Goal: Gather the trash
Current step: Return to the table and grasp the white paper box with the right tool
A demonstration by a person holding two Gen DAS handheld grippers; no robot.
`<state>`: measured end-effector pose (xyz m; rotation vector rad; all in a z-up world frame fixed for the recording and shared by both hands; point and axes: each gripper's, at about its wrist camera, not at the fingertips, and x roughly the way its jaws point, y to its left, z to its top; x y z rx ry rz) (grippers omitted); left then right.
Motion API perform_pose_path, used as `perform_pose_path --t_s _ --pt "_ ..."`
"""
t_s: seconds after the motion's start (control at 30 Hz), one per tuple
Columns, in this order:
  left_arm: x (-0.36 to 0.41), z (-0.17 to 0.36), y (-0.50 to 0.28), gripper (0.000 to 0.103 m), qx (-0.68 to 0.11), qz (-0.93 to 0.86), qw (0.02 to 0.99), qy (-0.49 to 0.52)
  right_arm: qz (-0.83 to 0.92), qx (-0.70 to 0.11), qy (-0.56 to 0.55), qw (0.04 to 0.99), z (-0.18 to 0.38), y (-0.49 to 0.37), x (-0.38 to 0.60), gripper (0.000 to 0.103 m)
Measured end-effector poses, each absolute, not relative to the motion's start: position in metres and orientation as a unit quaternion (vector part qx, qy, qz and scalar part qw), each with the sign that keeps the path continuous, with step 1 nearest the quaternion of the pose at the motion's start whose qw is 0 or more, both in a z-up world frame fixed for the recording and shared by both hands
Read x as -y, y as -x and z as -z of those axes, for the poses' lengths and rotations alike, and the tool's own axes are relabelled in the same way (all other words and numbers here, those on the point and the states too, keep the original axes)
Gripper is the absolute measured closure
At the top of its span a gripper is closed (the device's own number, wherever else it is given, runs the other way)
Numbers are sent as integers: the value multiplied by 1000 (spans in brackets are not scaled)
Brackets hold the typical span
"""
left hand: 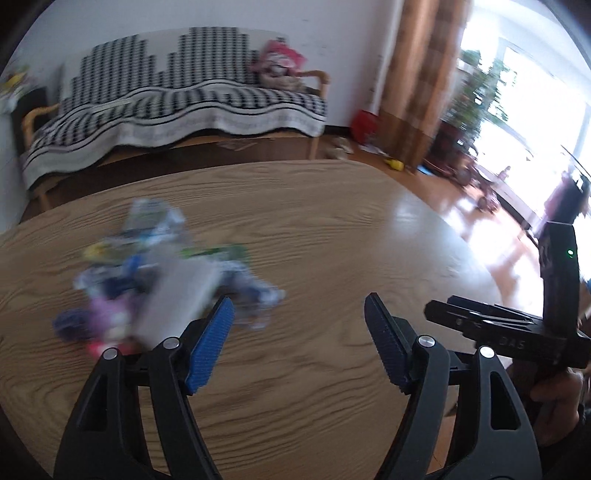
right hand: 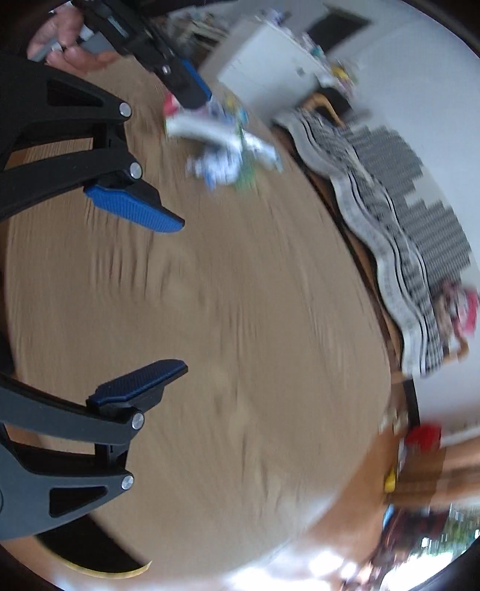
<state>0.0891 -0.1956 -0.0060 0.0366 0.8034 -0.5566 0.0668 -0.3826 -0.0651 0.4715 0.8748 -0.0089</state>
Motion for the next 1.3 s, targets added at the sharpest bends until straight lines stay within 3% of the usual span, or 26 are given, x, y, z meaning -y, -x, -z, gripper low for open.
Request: perform_pose_path --t_s 0.47,0.63,0.87,0.93,1.0,1.1,1.3 --pt "14 19 -133 31 -404 145 900 70 -123 -436 -262 852 69 -142 251 40" --pt "16 22 -135 31 -404 155 899 62 -125 -449 -287 837 84 -167 233 41" --pt "47 33 -130 31 -400 192 896 11 -124 -447 -341 817 97 -184 238 51" --pt "57 36 -129 31 -395 196 897 -7 -122 -447 -349 815 101 -187 238 56" --pt "64 39 -129 31 -395 199 897 -17 -129 -449 -360 808 104 -188 240 68" --pt "73 43 -132 31 -397 202 895 -25 -141 -443 -361 808 98 -185 240 75" --pt "88 49 -138 31 -394 204 895 -43 -159 -411 -321 838 62 -157 254 75"
